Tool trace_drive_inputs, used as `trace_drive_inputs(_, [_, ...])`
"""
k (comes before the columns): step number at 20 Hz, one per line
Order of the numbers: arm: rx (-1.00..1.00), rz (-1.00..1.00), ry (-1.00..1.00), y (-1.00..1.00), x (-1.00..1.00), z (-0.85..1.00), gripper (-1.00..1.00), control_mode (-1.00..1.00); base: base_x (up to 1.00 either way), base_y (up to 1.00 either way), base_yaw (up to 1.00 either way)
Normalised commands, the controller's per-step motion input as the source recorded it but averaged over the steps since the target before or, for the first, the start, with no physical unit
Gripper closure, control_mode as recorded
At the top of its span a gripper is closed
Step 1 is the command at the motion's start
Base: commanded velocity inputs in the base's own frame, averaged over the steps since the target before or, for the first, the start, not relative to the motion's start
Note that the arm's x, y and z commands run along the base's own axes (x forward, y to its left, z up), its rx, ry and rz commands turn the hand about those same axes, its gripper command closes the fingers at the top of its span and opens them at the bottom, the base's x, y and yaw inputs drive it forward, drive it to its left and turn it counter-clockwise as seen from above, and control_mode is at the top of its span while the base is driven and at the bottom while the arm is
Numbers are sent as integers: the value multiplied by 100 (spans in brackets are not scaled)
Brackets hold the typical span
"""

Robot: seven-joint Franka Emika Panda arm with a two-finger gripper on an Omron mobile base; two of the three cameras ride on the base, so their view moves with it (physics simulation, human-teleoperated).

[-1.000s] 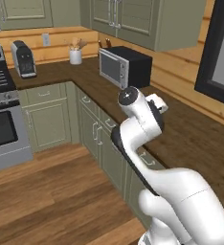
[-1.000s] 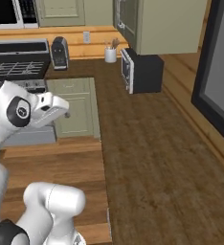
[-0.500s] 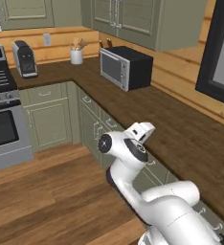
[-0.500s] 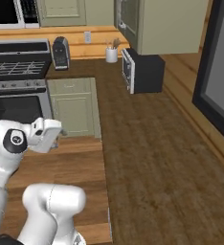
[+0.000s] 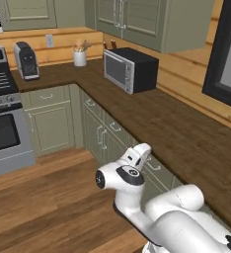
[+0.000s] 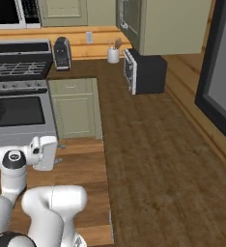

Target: Take a straw from the drawer in front and place it inside the glass cup on the dining counter.

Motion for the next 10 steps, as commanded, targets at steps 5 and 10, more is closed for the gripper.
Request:
trace_drive_inputs(5, [-21, -2, 0, 0, 9, -60, -100, -100, 0, 0, 0])
trace_drive_inputs(10, [-18, -4, 0, 0, 26, -59, -100, -100, 0, 0, 0])
